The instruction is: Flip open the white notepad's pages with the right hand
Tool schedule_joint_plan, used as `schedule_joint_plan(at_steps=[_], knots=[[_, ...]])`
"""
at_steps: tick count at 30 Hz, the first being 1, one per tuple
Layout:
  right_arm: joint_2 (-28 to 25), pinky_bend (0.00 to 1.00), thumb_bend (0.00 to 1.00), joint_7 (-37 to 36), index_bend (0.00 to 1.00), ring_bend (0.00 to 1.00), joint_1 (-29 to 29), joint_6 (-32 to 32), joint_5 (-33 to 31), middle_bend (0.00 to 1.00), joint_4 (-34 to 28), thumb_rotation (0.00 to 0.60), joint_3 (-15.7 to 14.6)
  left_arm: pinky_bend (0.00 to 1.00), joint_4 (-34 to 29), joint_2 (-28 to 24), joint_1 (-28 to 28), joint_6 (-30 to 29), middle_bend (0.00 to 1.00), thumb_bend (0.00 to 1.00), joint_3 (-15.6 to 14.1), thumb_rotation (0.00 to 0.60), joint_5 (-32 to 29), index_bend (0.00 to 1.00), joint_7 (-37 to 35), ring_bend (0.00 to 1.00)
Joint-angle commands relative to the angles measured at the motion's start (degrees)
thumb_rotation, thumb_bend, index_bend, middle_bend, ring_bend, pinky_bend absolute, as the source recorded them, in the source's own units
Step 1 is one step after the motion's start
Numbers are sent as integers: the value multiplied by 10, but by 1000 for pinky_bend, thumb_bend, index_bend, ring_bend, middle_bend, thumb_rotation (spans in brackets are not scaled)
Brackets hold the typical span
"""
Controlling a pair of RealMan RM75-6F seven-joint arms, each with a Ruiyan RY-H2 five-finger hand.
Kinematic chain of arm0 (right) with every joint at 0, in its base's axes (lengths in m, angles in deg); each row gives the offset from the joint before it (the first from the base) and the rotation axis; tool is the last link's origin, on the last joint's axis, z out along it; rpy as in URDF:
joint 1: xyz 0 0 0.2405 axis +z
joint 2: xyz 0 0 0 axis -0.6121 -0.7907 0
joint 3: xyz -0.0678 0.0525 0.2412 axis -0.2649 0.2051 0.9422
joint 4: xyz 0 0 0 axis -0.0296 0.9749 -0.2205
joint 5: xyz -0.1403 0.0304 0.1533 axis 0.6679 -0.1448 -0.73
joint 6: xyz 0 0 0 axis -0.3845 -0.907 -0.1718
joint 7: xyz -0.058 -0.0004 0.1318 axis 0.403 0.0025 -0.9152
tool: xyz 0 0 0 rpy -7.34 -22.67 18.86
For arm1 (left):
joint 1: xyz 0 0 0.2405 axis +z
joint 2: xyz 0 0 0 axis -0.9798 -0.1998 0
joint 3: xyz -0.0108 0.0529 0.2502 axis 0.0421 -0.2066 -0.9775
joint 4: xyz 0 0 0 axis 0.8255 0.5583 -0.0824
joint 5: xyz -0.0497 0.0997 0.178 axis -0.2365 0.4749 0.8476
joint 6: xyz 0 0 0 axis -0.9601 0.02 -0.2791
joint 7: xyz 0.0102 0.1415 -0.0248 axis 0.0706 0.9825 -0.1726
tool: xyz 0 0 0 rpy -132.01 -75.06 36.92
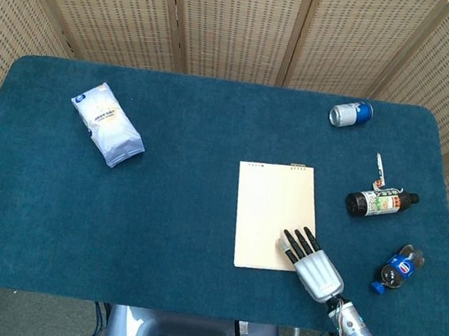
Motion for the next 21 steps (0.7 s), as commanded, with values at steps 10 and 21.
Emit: schedule_joint_plan(at_steps=[10, 21], knots=[[6, 0, 414, 8, 12, 0, 6, 7, -14, 0, -2, 600, 2, 0, -1, 0, 0, 0, 0, 0, 0, 600, -1, 0, 1, 0], [51, 0, 494, -52, 81, 0, 23, -25, -12, 5, 59, 600, 22, 0, 0, 1, -1, 2, 0, 0, 0, 600, -2, 0, 2, 0]])
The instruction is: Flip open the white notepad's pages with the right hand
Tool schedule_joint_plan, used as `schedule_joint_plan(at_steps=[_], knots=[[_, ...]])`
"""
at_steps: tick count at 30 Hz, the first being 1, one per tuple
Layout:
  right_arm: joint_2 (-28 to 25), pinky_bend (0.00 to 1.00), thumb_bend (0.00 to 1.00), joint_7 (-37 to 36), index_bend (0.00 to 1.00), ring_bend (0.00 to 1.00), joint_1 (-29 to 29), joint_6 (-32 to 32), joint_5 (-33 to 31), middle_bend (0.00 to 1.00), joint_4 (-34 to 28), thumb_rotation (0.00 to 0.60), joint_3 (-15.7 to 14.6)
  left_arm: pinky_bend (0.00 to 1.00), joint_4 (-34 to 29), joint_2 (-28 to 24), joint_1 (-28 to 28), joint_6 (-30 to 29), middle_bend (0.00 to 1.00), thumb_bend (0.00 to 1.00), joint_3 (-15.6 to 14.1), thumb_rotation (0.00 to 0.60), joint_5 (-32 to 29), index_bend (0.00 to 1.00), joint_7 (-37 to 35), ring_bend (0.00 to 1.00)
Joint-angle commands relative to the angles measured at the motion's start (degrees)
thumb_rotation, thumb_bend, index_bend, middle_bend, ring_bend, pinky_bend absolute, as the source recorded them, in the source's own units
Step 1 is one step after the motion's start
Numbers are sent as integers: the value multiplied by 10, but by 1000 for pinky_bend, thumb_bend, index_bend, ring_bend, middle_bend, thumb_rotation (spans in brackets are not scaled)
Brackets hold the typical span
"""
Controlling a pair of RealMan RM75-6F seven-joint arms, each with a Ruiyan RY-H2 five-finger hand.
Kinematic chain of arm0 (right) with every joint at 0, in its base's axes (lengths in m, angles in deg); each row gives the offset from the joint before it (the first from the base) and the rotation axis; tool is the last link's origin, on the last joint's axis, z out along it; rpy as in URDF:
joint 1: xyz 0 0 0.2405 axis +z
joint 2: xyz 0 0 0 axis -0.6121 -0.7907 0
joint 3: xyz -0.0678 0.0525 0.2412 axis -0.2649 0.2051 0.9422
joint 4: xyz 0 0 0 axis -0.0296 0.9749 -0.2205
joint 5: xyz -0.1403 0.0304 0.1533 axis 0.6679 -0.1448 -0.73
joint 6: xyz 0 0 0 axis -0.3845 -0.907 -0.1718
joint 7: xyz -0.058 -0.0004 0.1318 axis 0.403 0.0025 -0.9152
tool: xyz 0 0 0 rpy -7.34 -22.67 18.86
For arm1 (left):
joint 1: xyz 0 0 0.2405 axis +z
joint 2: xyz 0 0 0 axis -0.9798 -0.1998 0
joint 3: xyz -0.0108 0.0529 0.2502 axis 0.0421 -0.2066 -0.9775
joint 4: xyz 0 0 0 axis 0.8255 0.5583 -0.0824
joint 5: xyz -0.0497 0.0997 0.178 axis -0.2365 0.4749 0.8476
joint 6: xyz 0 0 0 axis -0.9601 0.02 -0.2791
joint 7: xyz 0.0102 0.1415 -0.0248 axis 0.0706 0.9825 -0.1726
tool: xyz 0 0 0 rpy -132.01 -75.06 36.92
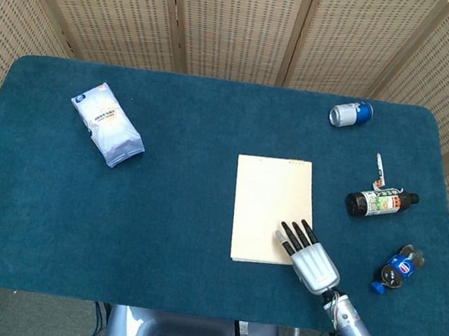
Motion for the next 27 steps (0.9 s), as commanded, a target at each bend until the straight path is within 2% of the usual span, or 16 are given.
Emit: schedule_joint_plan(at_steps=[1, 16, 27], knots=[[19, 0, 510, -23, 89, 0, 9, -14, 2, 11, 25, 600, 10, 0, 0, 0, 0, 0, 0, 0, 0, 600, 0, 0, 0, 0], [58, 0, 517, -48, 101, 0, 31, -15, -6, 22, 83, 600, 21, 0, 0, 0, -3, 5, 0, 0, 1, 600, -4, 0, 3, 0], [128, 0, 517, -75, 101, 0, 86, -27, -27, 2, 161, 600, 76, 0, 3, -3, -2, 9, 0, 0, 2, 600, -13, 0, -9, 0]])
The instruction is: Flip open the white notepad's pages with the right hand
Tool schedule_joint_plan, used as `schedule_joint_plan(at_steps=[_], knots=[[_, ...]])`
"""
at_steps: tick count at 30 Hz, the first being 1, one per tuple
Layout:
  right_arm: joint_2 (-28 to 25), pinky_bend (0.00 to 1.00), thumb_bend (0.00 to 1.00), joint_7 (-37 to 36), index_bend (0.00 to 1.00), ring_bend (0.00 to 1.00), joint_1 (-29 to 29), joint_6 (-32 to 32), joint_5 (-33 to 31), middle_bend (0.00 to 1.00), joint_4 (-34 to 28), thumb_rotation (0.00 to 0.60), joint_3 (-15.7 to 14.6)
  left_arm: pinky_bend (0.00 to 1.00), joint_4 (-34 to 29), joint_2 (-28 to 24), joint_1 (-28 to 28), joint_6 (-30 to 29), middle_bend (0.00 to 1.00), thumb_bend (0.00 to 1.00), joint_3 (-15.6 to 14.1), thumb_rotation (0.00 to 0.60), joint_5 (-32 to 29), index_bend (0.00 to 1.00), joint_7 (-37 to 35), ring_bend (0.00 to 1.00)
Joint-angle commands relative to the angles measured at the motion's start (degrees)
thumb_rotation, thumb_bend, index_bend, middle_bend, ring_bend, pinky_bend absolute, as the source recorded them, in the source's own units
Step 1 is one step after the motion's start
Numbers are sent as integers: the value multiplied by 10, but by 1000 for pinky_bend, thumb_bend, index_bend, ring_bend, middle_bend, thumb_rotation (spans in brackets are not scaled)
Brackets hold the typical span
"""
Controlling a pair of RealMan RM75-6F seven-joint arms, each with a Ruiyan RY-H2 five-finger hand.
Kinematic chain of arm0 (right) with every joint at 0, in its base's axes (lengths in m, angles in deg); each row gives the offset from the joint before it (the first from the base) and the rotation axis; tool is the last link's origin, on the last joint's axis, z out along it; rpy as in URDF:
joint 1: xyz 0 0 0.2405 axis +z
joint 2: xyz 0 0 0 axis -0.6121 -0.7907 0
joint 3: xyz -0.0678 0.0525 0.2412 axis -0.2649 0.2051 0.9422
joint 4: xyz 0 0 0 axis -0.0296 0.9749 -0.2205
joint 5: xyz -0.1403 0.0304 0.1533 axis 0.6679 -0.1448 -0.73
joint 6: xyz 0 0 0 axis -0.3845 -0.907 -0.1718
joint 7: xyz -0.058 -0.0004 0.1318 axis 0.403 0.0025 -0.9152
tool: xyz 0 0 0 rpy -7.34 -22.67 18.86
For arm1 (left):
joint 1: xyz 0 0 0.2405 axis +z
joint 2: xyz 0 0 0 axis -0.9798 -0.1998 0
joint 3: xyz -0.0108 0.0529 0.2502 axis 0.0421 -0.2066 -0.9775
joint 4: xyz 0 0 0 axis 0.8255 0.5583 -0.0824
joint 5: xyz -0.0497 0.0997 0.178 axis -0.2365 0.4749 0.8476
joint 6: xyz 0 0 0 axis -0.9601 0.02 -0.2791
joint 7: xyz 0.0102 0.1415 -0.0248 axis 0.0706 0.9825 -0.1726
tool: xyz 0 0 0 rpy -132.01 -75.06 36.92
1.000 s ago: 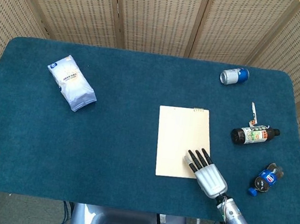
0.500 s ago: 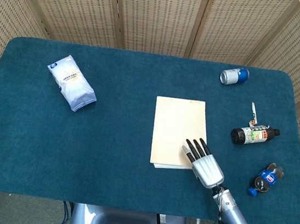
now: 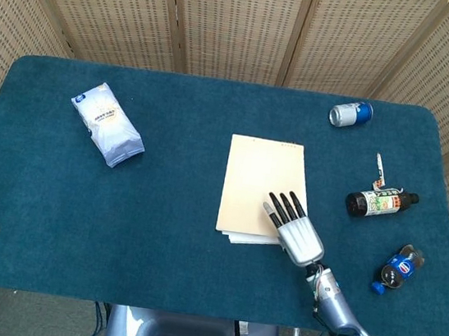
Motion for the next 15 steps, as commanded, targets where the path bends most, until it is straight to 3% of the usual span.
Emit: schedule_joint_plan(at_steps=[1, 9, 12, 15], knots=[[19, 0, 517, -7, 101, 0, 18, 0, -12, 0, 24, 600, 18, 0, 3, -2, 0, 3, 0, 0, 2, 600, -6, 0, -6, 0], [34, 0, 517, 8, 102, 0, 57, 36, -34, 27, 62, 600, 35, 0, 5, -6, -2, 10, 0, 0, 5, 600, -15, 0, -18, 0], [26, 70, 517, 10, 185, 80, 61, 49, -38, 178, 52, 600, 31, 0, 4, -7, -3, 12, 0, 0, 6, 600, -18, 0, -18, 0], [21, 274, 522, 4, 382, 279, 63, 40, -32, 396, 49, 600, 24, 0, 4, -7, -3, 13, 0, 0, 6, 600, -18, 0, -19, 0]])
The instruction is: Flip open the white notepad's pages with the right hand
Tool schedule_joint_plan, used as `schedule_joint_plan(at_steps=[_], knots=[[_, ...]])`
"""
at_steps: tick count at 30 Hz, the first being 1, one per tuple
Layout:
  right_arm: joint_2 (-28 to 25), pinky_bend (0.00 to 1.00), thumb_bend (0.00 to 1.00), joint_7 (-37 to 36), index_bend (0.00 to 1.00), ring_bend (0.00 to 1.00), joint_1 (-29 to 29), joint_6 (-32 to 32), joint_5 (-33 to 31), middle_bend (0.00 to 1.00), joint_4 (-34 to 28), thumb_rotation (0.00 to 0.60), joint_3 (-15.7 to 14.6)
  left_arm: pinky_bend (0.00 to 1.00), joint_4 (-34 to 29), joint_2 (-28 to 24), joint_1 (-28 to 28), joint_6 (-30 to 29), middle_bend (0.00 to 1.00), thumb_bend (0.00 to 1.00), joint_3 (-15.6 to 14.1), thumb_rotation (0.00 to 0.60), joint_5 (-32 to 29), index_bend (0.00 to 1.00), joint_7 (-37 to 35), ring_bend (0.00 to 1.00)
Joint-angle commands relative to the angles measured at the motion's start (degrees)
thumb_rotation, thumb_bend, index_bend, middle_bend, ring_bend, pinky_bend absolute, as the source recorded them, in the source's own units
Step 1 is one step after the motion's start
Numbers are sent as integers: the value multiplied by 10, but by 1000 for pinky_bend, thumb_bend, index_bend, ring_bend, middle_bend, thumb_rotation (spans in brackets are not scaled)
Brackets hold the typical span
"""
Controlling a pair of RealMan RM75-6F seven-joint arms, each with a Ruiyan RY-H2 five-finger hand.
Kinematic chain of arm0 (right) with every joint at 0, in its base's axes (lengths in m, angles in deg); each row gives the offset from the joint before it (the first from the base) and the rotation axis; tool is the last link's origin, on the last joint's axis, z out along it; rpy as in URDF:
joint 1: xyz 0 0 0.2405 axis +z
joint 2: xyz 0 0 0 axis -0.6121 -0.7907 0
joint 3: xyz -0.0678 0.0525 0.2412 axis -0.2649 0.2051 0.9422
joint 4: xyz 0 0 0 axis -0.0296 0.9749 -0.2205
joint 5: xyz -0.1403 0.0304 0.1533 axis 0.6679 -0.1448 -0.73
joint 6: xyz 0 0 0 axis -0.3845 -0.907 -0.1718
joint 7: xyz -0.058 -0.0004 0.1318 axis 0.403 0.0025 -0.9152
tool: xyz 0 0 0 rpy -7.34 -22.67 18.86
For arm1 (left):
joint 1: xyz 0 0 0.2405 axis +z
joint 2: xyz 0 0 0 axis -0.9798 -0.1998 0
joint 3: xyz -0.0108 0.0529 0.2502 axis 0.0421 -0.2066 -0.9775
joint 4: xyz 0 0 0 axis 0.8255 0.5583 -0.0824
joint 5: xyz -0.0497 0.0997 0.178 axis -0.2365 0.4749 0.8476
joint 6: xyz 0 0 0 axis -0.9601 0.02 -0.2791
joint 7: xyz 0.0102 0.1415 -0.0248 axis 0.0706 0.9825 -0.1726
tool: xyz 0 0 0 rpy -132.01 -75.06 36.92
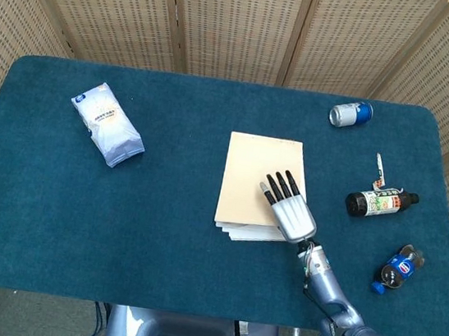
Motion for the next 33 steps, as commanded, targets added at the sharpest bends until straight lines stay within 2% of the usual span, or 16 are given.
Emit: schedule_joint_plan(at_steps=[1, 4, 7, 15, 24, 28, 33], knots=[[-4, 359, 538, -10, 454, 346, 3, -12, 8, 467, 0, 600, -8, 0, 0, 0, 0, -1, 0, 0, 0, 600, 1, 0, -1, 0], [-5, 522, 615, -36, 590, 464, 4, -24, 20, 591, 9, 600, -20, 0, 0, 0, 1, -3, 0, 0, -1, 600, 2, 0, -1, 0], [-8, 569, 662, -60, 642, 514, 5, -33, 27, 640, 22, 600, -31, 0, -1, 0, 2, -4, 0, 0, -2, 600, 4, 0, -1, 0], [-29, 580, 672, -116, 661, 529, -6, -60, 41, 656, 35, 600, -54, 0, 0, 3, 0, -2, 0, 0, -3, 600, 4, 0, 6, 0], [-90, 580, 672, -185, 665, 529, -35, -106, 74, 657, -1, 600, -102, 0, -2, 6, 0, -4, 0, 0, -4, 600, 8, 0, 16, 0], [-125, 580, 672, -199, 668, 533, -49, -126, 87, 661, -44, 600, -120, 0, -2, 7, 1, -6, 0, 0, -6, 600, 12, 0, 19, 0], [-192, 581, 672, -196, 669, 535, -64, -162, 123, 663, -141, 600, -152, 0, -2, 7, 1, -8, 0, 0, -7, 600, 15, 0, 20, 0]])
